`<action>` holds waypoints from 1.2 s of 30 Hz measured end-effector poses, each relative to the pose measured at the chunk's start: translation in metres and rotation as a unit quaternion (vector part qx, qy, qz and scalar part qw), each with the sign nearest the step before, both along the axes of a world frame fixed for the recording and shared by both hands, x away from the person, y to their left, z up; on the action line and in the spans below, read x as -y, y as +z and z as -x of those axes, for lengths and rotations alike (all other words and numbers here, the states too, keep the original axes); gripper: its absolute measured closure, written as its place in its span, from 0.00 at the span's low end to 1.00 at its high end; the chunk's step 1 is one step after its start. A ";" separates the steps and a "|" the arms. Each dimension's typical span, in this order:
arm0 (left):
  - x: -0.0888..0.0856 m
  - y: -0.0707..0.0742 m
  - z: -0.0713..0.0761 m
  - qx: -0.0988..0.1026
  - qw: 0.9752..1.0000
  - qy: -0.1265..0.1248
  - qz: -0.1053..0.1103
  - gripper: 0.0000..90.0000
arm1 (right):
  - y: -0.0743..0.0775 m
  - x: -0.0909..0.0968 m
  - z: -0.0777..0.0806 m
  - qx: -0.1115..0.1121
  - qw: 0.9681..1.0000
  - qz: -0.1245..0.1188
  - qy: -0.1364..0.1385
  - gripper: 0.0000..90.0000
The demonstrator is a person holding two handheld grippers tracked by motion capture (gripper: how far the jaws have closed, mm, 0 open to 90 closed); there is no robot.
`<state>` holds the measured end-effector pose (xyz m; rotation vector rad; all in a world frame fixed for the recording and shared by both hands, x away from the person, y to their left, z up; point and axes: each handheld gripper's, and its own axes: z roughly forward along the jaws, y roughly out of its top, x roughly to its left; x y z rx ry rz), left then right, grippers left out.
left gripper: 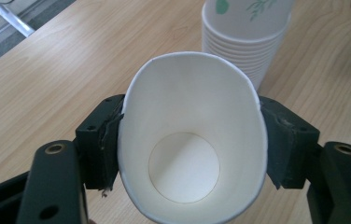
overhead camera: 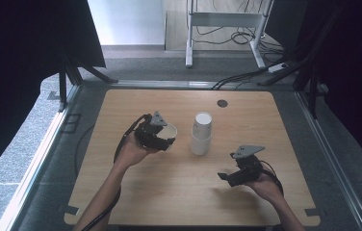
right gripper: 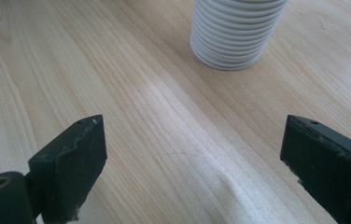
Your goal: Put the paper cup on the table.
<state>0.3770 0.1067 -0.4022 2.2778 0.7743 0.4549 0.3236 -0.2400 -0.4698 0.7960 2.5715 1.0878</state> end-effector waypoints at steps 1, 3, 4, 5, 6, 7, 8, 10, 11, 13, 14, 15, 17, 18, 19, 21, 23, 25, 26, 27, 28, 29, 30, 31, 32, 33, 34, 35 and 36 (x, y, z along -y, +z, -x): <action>-0.001 -0.001 -0.001 0.000 1.000 0.005 0.003 0.34 | -0.001 0.000 0.000 0.001 1.000 0.002 -0.002 0.08; -0.005 -0.001 -0.002 0.002 1.000 0.012 0.003 0.33 | -0.002 0.001 0.000 0.002 1.000 0.003 -0.002 0.08; -0.007 -0.002 -0.003 0.003 1.000 0.013 0.002 0.33 | -0.002 0.001 0.000 0.002 1.000 0.003 -0.003 0.08; -0.008 -0.002 -0.004 0.003 1.000 0.018 0.005 0.33 | -0.003 0.001 0.001 0.001 1.000 0.004 -0.004 0.08; -0.009 -0.003 -0.005 0.002 1.000 0.021 0.006 0.33 | -0.003 0.002 0.001 0.001 1.000 0.005 -0.006 0.08; -0.011 -0.004 -0.006 0.002 1.000 0.025 0.006 0.33 | -0.004 0.002 0.001 0.002 1.000 0.006 -0.006 0.08; -0.013 -0.005 -0.007 0.002 1.000 0.027 0.004 0.33 | -0.005 0.003 0.001 0.003 1.000 0.006 -0.009 0.08; -0.015 -0.008 -0.008 0.001 0.999 0.035 0.006 0.33 | -0.006 0.004 0.001 0.001 1.000 0.007 -0.010 0.08; -0.016 -0.010 -0.010 0.002 0.999 0.037 0.005 0.32 | -0.006 0.004 0.001 0.000 1.000 0.007 -0.011 0.08; -0.018 -0.013 -0.011 0.001 0.999 0.044 0.007 0.32 | -0.006 0.005 0.001 0.002 1.000 0.007 -0.013 0.08; -0.020 -0.015 -0.012 0.000 0.999 0.047 0.007 0.32 | -0.006 0.005 0.002 0.003 1.000 0.007 -0.014 0.08; -0.021 -0.017 -0.013 -0.001 0.999 0.050 0.009 0.32 | -0.007 0.005 0.001 0.003 1.000 0.007 -0.014 0.08; -0.023 -0.021 -0.015 -0.004 0.998 0.056 0.016 0.32 | -0.007 0.005 0.001 0.004 1.000 0.007 -0.015 0.09; -0.025 -0.023 -0.017 -0.006 0.998 0.059 0.019 0.32 | -0.008 0.005 0.001 0.004 1.000 0.009 -0.014 0.09; -0.025 -0.025 -0.017 -0.007 0.998 0.062 0.021 0.31 | -0.008 0.005 0.001 0.003 1.000 0.011 -0.013 0.09; -0.026 -0.029 -0.019 -0.007 0.997 0.067 0.024 0.31 | -0.010 0.004 0.001 0.004 1.000 0.015 -0.013 0.09; -0.027 -0.033 -0.021 -0.009 0.997 0.071 0.028 0.31 | -0.011 0.003 0.001 0.004 1.000 0.018 -0.011 0.09; -0.028 -0.037 -0.023 -0.010 0.997 0.074 0.030 0.31 | -0.012 0.003 0.002 0.004 1.000 0.023 -0.010 0.09; -0.028 -0.039 -0.024 -0.010 0.997 0.076 0.030 0.31 | -0.012 0.002 0.002 0.005 1.000 0.024 -0.009 0.09; -0.028 -0.041 -0.024 -0.009 0.996 0.078 0.029 0.31 | -0.013 0.002 0.002 0.005 1.000 0.025 -0.009 0.09; -0.028 -0.042 -0.025 -0.010 0.996 0.078 0.031 0.31 | -0.013 0.002 0.002 0.005 1.000 0.027 -0.009 0.09; -0.028 -0.044 -0.025 -0.010 0.996 0.080 0.031 0.31 | -0.013 0.001 0.002 0.005 1.000 0.028 -0.009 0.09; -0.028 -0.046 -0.026 -0.009 0.996 0.082 0.031 0.31 | -0.014 0.001 0.002 0.006 1.000 0.029 -0.010 0.10; -0.028 -0.048 -0.026 -0.008 0.996 0.084 0.032 0.31 | -0.014 0.002 0.002 0.005 0.999 0.031 -0.008 0.10; -0.028 -0.049 -0.026 -0.006 0.996 0.086 0.033 0.30 | -0.014 0.002 0.002 0.006 0.999 0.032 -0.008 0.10; -0.028 -0.051 -0.027 -0.004 0.995 0.088 0.036 0.30 | -0.014 0.002 0.001 0.006 0.999 0.032 -0.008 0.10; -0.029 -0.053 -0.027 -0.004 0.995 0.090 0.037 0.30 | -0.015 0.002 0.001 0.006 0.999 0.033 -0.009 0.10; -0.029 -0.054 -0.027 -0.003 0.995 0.092 0.038 0.30 | -0.015 0.002 0.001 0.006 0.999 0.033 -0.009 0.10; -0.029 -0.055 -0.027 -0.003 0.995 0.093 0.040 0.30 | -0.015 0.002 0.001 0.006 0.999 0.033 -0.010 0.10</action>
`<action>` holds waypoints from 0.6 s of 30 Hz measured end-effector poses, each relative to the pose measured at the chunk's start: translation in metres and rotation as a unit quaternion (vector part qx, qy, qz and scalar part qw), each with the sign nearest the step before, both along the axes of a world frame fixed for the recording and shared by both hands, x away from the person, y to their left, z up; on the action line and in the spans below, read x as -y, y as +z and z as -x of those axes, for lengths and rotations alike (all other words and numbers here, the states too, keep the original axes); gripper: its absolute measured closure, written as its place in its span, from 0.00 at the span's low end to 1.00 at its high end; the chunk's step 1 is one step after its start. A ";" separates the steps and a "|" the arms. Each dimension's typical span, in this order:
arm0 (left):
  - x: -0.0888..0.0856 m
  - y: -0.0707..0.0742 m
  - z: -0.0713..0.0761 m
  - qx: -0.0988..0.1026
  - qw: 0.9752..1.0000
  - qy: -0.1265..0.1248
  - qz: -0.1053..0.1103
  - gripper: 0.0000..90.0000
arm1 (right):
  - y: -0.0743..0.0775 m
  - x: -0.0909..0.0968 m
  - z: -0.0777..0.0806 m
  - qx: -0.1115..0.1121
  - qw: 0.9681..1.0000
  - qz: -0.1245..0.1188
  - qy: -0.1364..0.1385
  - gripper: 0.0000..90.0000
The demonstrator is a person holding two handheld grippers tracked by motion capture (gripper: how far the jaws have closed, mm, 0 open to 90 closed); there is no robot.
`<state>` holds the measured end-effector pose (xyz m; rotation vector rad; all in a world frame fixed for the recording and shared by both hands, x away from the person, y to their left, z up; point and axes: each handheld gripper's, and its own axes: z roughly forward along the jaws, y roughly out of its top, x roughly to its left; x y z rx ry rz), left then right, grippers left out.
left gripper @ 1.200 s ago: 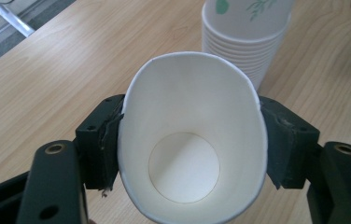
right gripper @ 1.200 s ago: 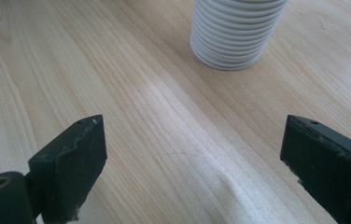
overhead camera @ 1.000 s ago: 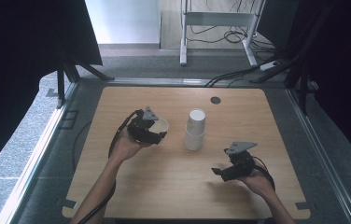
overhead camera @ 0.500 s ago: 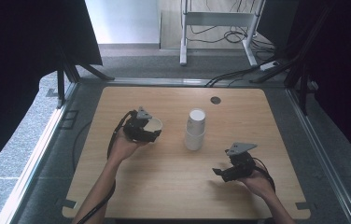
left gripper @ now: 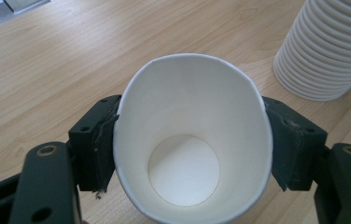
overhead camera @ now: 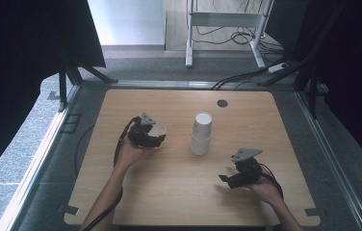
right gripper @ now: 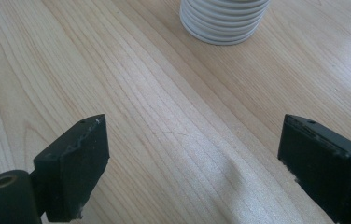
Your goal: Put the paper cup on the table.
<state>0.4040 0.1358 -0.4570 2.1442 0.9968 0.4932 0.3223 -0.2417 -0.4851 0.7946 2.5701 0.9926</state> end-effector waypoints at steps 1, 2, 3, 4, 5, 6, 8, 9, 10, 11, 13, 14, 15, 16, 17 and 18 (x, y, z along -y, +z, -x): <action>0.000 -0.001 0.000 0.000 1.000 0.001 0.003 0.30 | 0.000 0.000 0.000 0.000 1.000 0.001 0.000 0.10; -0.001 -0.003 0.000 0.001 1.000 0.003 0.002 0.30 | -0.001 0.000 0.000 0.000 1.000 0.002 0.000 0.10; -0.001 -0.004 0.000 0.001 1.000 0.003 0.004 0.30 | -0.001 0.000 0.000 -0.001 1.000 0.003 0.000 0.10; -0.001 -0.005 0.000 0.000 1.000 0.003 0.004 0.30 | -0.001 0.000 0.000 -0.001 1.000 0.003 0.001 0.10; -0.001 -0.006 0.000 0.000 1.000 0.003 0.004 0.30 | -0.001 0.000 0.000 -0.002 1.000 0.004 0.000 0.10; -0.001 -0.007 0.000 0.000 1.000 0.004 0.004 0.30 | -0.002 0.000 0.000 -0.001 1.000 0.005 0.001 0.10; -0.001 -0.009 0.000 0.001 1.000 0.005 0.003 0.29 | -0.002 0.000 0.000 -0.002 1.000 0.006 0.002 0.10; -0.001 -0.010 0.000 0.001 1.000 0.005 0.005 0.29 | -0.002 0.000 0.000 -0.002 1.000 0.007 0.002 0.10; -0.001 -0.010 0.000 0.001 1.000 0.005 0.005 0.29 | -0.002 -0.001 0.000 -0.002 1.000 0.007 0.002 0.10; 0.000 -0.011 0.000 0.001 1.000 0.005 0.005 0.29 | -0.002 -0.001 0.000 -0.002 1.000 0.007 0.002 0.10; 0.000 -0.012 0.000 0.000 1.000 0.006 0.004 0.28 | -0.002 0.000 -0.001 -0.002 1.000 0.008 0.002 0.10; 0.000 -0.012 0.000 -0.001 1.000 0.006 0.006 0.28 | -0.003 0.000 -0.001 -0.003 1.000 0.008 0.003 0.10; 0.000 -0.012 -0.001 -0.002 1.000 0.007 0.006 0.27 | -0.003 0.000 -0.001 -0.003 1.000 0.008 0.003 0.10; 0.000 -0.012 -0.001 -0.004 1.000 0.009 0.006 0.26 | -0.003 0.000 -0.001 -0.003 1.000 0.008 0.003 0.10; 0.000 -0.013 -0.001 -0.006 1.000 0.008 0.008 0.25 | -0.003 0.000 -0.001 -0.004 1.000 0.009 0.003 0.10; 0.000 -0.013 -0.002 -0.008 1.000 0.007 0.007 0.22 | -0.003 0.000 -0.001 -0.003 1.000 0.009 0.003 0.10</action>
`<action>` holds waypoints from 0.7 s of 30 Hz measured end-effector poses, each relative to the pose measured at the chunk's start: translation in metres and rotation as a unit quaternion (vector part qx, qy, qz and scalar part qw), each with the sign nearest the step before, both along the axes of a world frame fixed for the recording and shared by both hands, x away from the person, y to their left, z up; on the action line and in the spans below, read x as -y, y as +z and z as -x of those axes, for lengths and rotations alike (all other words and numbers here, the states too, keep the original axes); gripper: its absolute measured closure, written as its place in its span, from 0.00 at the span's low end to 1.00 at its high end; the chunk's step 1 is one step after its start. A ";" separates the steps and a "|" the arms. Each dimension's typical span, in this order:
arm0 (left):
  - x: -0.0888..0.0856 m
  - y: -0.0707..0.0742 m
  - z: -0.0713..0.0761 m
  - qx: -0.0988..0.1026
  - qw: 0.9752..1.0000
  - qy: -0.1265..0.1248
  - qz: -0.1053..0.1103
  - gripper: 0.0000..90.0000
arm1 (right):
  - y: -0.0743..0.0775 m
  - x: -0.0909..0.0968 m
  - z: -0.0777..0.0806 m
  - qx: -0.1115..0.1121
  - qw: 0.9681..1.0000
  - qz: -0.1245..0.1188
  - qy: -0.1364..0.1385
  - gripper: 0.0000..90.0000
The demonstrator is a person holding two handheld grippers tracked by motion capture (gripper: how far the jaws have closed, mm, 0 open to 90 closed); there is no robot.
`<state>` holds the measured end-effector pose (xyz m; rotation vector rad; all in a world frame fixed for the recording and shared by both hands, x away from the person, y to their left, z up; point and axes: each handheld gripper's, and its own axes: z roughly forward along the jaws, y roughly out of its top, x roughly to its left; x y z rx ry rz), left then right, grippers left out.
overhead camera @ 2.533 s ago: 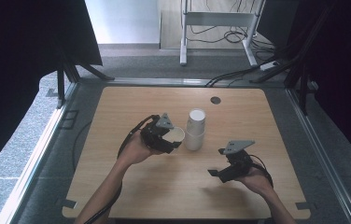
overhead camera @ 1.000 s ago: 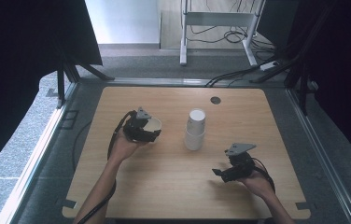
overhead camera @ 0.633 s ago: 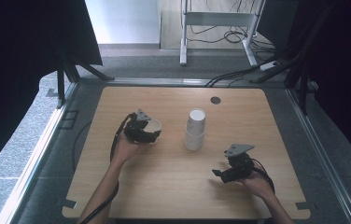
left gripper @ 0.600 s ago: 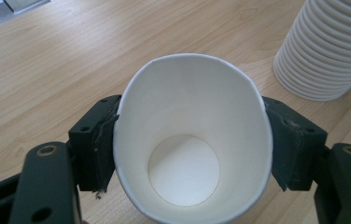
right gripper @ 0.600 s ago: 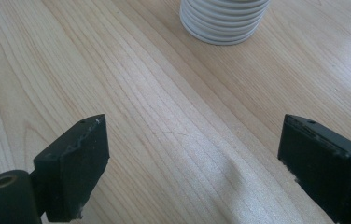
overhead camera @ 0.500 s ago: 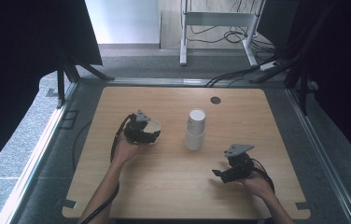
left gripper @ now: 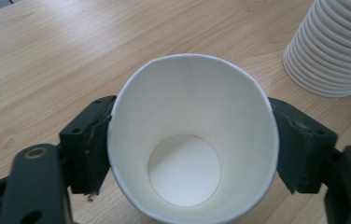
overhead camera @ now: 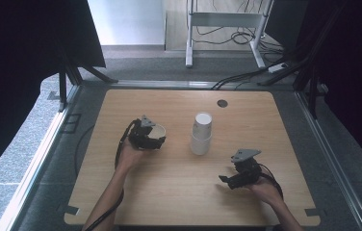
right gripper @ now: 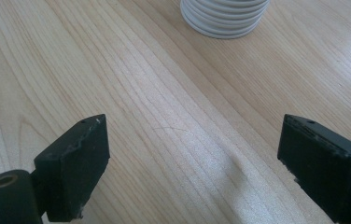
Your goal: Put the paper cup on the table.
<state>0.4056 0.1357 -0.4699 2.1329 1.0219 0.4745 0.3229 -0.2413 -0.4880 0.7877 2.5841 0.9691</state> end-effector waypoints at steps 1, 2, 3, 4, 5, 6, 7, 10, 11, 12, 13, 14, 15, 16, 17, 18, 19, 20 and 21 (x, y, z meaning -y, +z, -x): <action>0.000 0.000 0.000 -0.001 1.000 0.001 0.000 0.19 | 0.000 0.000 0.000 0.000 1.000 0.000 0.000 0.10; 0.001 -0.001 -0.001 -0.004 1.000 0.002 0.001 0.16 | 0.000 0.000 0.000 0.000 1.000 0.000 0.001 0.10; 0.001 -0.001 -0.001 -0.007 1.000 0.005 0.003 0.14 | 0.000 0.000 0.000 0.000 1.000 0.000 0.001 0.10; 0.001 -0.001 -0.001 -0.009 1.000 0.009 0.003 0.14 | 0.000 0.000 0.000 0.000 1.000 0.000 0.001 0.10; 0.001 -0.001 -0.001 -0.010 1.000 0.011 0.005 0.11 | 0.000 0.000 0.000 0.000 1.000 0.000 0.001 0.10; 0.001 -0.001 -0.002 -0.014 1.000 0.011 0.011 0.09 | 0.000 0.000 0.000 -0.001 1.000 0.000 0.001 0.10; 0.001 -0.001 -0.002 -0.015 1.000 0.013 0.014 0.06 | 0.000 0.000 0.000 -0.001 1.000 0.001 0.001 0.10; 0.001 0.000 -0.001 -0.018 1.000 0.011 0.018 0.01 | -0.001 0.000 0.000 -0.001 1.000 0.001 0.000 0.10; 0.001 0.000 0.000 -0.018 1.000 0.012 0.020 0.01 | -0.001 0.000 0.000 -0.001 1.000 0.001 0.000 0.10; 0.000 0.001 0.000 -0.017 1.000 0.012 0.023 0.01 | -0.001 0.000 0.000 -0.001 1.000 0.001 0.000 0.10; 0.000 0.002 0.001 -0.016 0.999 0.011 0.025 0.01 | -0.001 0.000 0.000 -0.001 1.000 0.001 -0.001 0.10; 0.000 0.003 0.002 -0.015 0.999 0.012 0.026 0.00 | -0.001 0.000 0.000 -0.003 1.000 0.000 -0.002 0.10; 0.000 0.005 0.003 -0.013 0.999 0.013 0.028 0.00 | -0.002 0.000 0.000 -0.004 1.000 -0.001 -0.003 0.10; -0.001 0.006 0.004 -0.011 0.999 0.013 0.030 0.00 | -0.002 0.000 0.000 -0.005 1.000 -0.002 -0.003 0.10; -0.001 0.007 0.005 -0.008 0.999 0.015 0.030 0.00 | -0.002 0.000 0.000 -0.005 1.000 -0.002 -0.003 0.10; -0.001 0.008 0.006 -0.006 0.999 0.017 0.031 0.00 | -0.002 0.000 0.000 -0.006 1.000 -0.002 -0.004 0.10; -0.001 0.010 0.008 -0.003 0.999 0.019 0.029 0.00 | -0.002 -0.001 0.000 -0.005 1.000 -0.002 -0.004 0.10; -0.002 0.012 0.010 0.001 0.999 0.021 0.029 0.00 | -0.002 -0.001 0.000 -0.005 1.000 -0.001 -0.004 0.10; -0.002 0.013 0.011 0.003 0.999 0.023 0.029 0.00 | -0.003 -0.001 0.000 -0.005 1.000 -0.001 -0.004 0.10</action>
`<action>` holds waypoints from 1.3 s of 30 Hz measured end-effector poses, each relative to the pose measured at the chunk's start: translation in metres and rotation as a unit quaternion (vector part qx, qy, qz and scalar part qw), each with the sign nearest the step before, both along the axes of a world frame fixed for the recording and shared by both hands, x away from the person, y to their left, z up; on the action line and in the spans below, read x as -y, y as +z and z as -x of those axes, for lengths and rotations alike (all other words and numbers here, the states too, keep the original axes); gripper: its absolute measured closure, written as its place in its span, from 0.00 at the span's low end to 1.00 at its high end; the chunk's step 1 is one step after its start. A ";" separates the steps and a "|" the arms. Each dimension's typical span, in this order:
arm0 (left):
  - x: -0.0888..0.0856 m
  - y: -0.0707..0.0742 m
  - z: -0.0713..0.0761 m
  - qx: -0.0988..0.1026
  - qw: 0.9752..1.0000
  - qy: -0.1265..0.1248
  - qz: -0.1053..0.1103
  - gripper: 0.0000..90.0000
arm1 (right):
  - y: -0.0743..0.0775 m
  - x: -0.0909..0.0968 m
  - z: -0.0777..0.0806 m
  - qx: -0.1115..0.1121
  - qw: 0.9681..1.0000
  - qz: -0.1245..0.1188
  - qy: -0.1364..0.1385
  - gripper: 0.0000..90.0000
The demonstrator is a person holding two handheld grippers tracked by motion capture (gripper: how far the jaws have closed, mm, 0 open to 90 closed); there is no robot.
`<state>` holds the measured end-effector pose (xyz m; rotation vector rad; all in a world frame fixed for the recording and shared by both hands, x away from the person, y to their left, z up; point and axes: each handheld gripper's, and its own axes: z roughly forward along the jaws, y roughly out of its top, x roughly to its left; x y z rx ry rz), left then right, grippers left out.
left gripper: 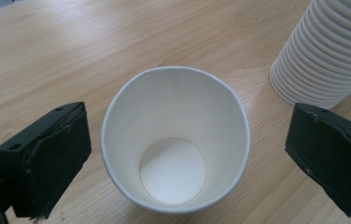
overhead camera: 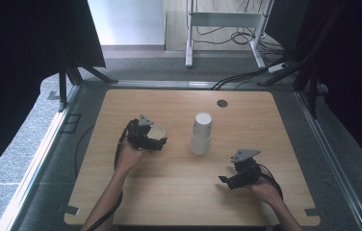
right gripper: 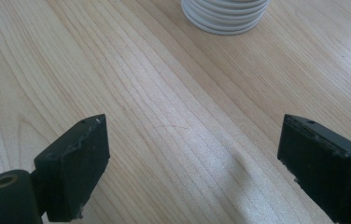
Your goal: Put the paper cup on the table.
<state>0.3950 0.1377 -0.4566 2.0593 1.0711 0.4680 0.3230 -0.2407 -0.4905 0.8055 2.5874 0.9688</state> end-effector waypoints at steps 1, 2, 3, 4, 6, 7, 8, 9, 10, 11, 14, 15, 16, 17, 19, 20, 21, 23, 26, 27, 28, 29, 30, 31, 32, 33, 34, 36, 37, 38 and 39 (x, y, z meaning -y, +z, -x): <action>-0.001 0.001 0.001 0.001 1.000 0.001 0.002 0.01 | 0.000 0.000 0.000 0.000 1.000 0.000 0.000 0.10; -0.001 0.003 0.003 0.002 1.000 0.001 0.005 0.01 | 0.000 0.000 0.000 0.000 1.000 0.000 0.000 0.10; -0.001 0.004 0.004 0.004 1.000 0.002 0.006 0.01 | 0.000 0.000 0.000 0.000 1.000 0.001 -0.001 0.10; -0.001 0.005 0.006 0.006 1.000 0.003 0.007 0.01 | 0.000 0.000 0.000 0.000 1.000 0.001 -0.001 0.10; 0.000 0.007 0.010 0.011 1.000 -0.001 0.003 0.00 | 0.000 0.000 0.000 0.000 1.000 -0.001 -0.001 0.09; 0.001 0.008 0.013 0.014 1.000 -0.003 -0.002 0.00 | 0.000 0.000 0.000 0.000 1.000 -0.001 -0.001 0.09; 0.001 0.009 0.015 0.016 1.000 -0.005 -0.004 0.00 | 0.000 0.000 0.000 -0.001 1.000 -0.002 -0.001 0.08; 0.002 0.010 0.016 0.018 1.000 -0.006 -0.005 0.00 | 0.000 0.001 0.000 -0.002 1.000 -0.004 0.000 0.07; 0.002 0.010 0.018 0.021 1.000 -0.007 -0.003 0.00 | -0.001 0.001 0.000 -0.003 1.000 -0.005 0.001 0.07; 0.003 0.011 0.020 0.021 1.000 -0.008 -0.001 0.00 | -0.001 0.001 0.000 -0.006 1.000 -0.007 0.000 0.06; 0.004 0.014 0.026 0.027 1.000 -0.012 -0.003 0.00 | -0.001 0.000 -0.001 -0.006 1.000 -0.010 0.000 0.03; 0.004 0.015 0.028 0.029 0.999 -0.013 -0.007 0.00 | -0.001 0.000 -0.001 -0.006 1.000 -0.012 -0.001 0.02; 0.005 0.017 0.030 0.032 0.999 -0.013 -0.008 0.00 | 0.000 0.001 -0.001 -0.006 1.000 -0.013 -0.002 0.02; 0.005 0.018 0.032 0.034 0.999 -0.014 -0.008 0.00 | 0.000 0.001 -0.001 -0.006 1.000 -0.013 -0.002 0.02; 0.006 0.021 0.036 0.038 0.999 -0.014 -0.004 0.00 | 0.000 0.001 -0.001 -0.007 1.000 -0.014 -0.002 0.02; 0.006 0.022 0.037 0.039 0.999 -0.016 -0.005 0.00 | 0.000 0.001 -0.001 -0.007 1.000 -0.014 -0.002 0.02; 0.006 0.024 0.040 0.040 0.999 -0.018 -0.005 0.00 | -0.001 0.001 -0.001 -0.007 1.000 -0.013 -0.002 0.02; 0.007 0.026 0.043 0.042 0.999 -0.021 -0.007 0.00 | 0.000 0.001 -0.001 -0.006 1.000 -0.013 -0.002 0.02; 0.010 0.030 0.050 0.047 0.998 -0.026 -0.011 0.00 | 0.000 0.001 -0.001 -0.006 1.000 -0.013 -0.001 0.02; 0.011 0.031 0.053 0.049 0.998 -0.028 -0.011 0.00 | 0.000 0.001 -0.001 -0.007 1.000 -0.013 0.000 0.02; 0.011 0.032 0.056 0.049 0.998 -0.032 -0.013 0.00 | 0.000 0.001 -0.001 -0.007 1.000 -0.013 0.000 0.02; 0.012 0.032 0.058 0.050 0.998 -0.034 -0.014 0.00 | 0.000 0.001 -0.001 -0.007 1.000 -0.014 -0.002 0.02; 0.012 0.032 0.060 0.051 0.998 -0.035 -0.014 0.00 | 0.000 0.002 -0.001 -0.007 1.000 -0.014 -0.002 0.02; 0.013 0.032 0.063 0.052 0.998 -0.038 -0.015 0.00 | 0.000 0.002 -0.001 -0.007 1.000 -0.014 -0.002 0.02; 0.013 0.032 0.066 0.053 0.998 -0.039 -0.014 0.00 | 0.000 0.002 -0.001 -0.007 1.000 -0.014 -0.001 0.02; 0.014 0.032 0.068 0.053 0.998 -0.039 -0.011 0.00 | 0.000 0.003 -0.001 -0.007 1.000 -0.014 -0.002 0.02; 0.014 0.032 0.070 0.053 0.998 -0.040 -0.010 0.00 | 0.000 0.003 -0.001 -0.007 1.000 -0.014 -0.004 0.02; 0.014 0.030 0.074 0.054 0.998 -0.041 -0.006 0.00 | 0.000 0.003 -0.001 -0.007 1.000 -0.015 -0.004 0.02; 0.014 0.030 0.076 0.053 0.998 -0.042 -0.004 0.00 | 0.000 0.003 -0.001 -0.006 1.000 -0.015 -0.004 0.02; 0.013 0.029 0.078 0.054 0.998 -0.041 -0.002 0.00 | 0.000 0.003 -0.001 -0.006 1.000 -0.015 -0.004 0.02; 0.013 0.028 0.081 0.055 0.998 -0.041 0.001 0.00 | 0.000 0.003 -0.001 -0.006 1.000 -0.016 -0.004 0.02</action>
